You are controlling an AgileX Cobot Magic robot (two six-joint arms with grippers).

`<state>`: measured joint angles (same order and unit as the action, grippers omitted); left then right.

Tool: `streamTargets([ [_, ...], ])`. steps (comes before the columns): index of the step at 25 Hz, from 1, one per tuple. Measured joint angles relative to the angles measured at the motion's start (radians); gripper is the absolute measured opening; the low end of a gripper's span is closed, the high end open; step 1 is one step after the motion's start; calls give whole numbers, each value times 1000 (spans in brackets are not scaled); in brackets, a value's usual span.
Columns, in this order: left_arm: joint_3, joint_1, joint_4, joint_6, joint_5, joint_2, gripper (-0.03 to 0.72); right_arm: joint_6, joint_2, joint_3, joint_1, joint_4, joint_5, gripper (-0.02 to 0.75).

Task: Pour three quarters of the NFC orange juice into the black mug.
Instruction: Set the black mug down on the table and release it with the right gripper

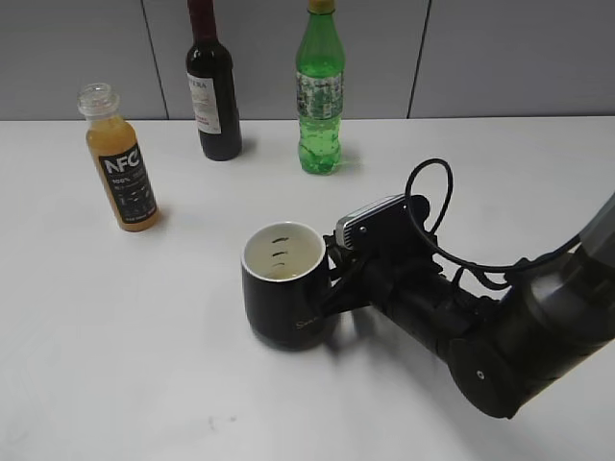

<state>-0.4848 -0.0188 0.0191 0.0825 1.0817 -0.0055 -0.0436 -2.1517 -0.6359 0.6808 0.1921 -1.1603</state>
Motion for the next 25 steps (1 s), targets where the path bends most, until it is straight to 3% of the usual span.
streamTargets([
  [18, 0, 0, 0, -1, 0, 0, 221, 8, -9, 38, 0, -2, -23, 80],
  [21, 0, 0, 0, 0, 0, 0, 221, 13, -9, 54, 0, -2, -42, 148],
  [25, 0, 0, 0, -1, 0, 0, 221, 24, -9, 82, 0, -4, -56, 347],
])
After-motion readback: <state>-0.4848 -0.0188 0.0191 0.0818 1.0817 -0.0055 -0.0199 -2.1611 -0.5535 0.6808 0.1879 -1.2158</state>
